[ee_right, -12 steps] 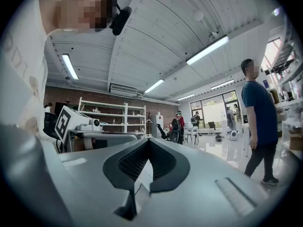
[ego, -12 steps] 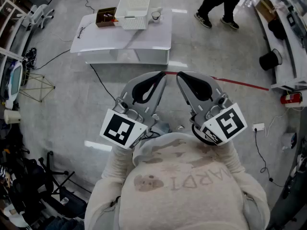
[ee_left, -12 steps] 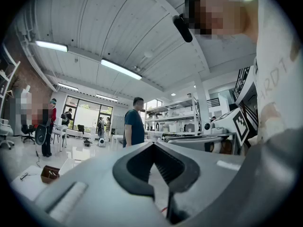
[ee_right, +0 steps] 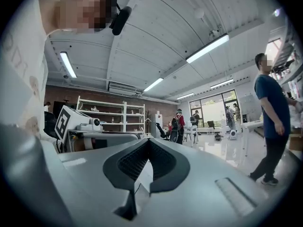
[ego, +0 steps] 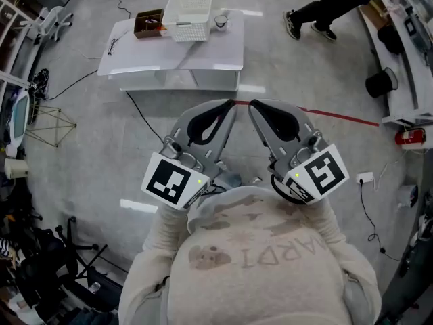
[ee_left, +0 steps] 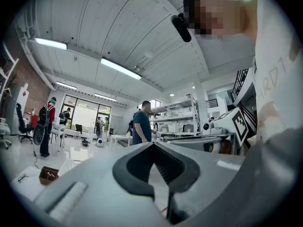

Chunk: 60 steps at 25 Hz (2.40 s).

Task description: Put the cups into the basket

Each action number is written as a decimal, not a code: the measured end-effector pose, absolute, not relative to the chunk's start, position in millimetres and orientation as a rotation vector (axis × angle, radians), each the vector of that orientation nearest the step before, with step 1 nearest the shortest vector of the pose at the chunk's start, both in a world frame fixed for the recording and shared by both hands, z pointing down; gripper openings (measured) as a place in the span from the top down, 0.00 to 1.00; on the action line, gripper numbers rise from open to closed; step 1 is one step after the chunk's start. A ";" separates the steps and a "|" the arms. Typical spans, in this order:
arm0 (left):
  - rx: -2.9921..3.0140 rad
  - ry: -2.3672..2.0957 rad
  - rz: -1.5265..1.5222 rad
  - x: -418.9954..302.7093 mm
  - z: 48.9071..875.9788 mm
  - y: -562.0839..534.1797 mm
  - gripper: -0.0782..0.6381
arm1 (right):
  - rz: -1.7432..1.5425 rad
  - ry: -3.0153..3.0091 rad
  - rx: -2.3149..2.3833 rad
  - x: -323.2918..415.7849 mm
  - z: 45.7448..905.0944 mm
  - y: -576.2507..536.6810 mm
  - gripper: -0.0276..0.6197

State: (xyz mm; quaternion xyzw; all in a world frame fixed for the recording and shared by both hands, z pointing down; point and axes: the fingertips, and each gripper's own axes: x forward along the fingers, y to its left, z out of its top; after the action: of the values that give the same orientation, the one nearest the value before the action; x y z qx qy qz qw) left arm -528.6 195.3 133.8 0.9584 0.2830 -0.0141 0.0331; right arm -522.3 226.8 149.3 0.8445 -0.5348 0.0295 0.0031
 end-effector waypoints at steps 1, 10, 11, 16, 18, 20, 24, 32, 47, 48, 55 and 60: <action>2.950 0.871 -0.044 -525.6 133.9 191.9 0.89 | 0.094 -1.676 2.647 -519.3 149.5 223.2 0.92; 2.949 0.876 -0.080 -504.2 140.4 148.5 0.89 | 0.063 -1.648 2.715 -497.9 150.2 186.6 0.91; 2.949 0.882 -0.090 -501.4 141.0 145.3 0.89 | 0.067 -1.646 2.719 -496.7 151.0 185.2 0.91; 2.912 0.890 -0.100 -486.3 145.3 140.7 0.89 | 0.130 -1.657 2.750 -485.4 155.0 188.1 0.91; 2.906 0.881 -0.080 -479.0 149.2 140.3 0.89 | 0.131 -1.647 2.752 -476.4 156.0 189.5 0.91; 2.910 0.864 -0.076 -470.2 152.4 140.6 0.89 | 0.134 -1.649 2.742 -464.6 159.3 190.1 0.91; 2.918 0.797 -0.058 -444.6 160.1 138.0 0.89 | 0.140 -1.686 2.711 -433.5 164.3 187.7 0.91; 2.943 0.691 -0.046 -373.1 158.1 139.1 0.89 | 0.132 -1.796 2.666 -358.3 162.6 188.0 0.91; 2.989 0.538 -0.101 -211.6 143.2 207.8 0.89 | 0.115 -1.936 2.553 -196.8 154.5 260.2 0.91; 2.989 0.528 -0.109 -201.9 142.0 213.4 0.89 | 0.116 -1.944 2.544 -188.0 154.9 266.5 0.91; 2.999 0.473 -0.072 -158.0 149.2 240.6 0.89 | 0.139 -1.991 2.536 -139.7 164.3 297.1 0.91; 3.012 0.470 -0.023 -132.8 158.2 234.2 0.89 | 0.155 -1.999 2.555 -116.7 173.6 294.1 0.91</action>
State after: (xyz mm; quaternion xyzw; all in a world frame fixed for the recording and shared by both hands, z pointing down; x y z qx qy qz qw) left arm -132.8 234.2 158.2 0.9870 0.1539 -0.0076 0.0467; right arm -116.7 294.1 173.6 0.7855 -0.6148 0.0477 -0.0530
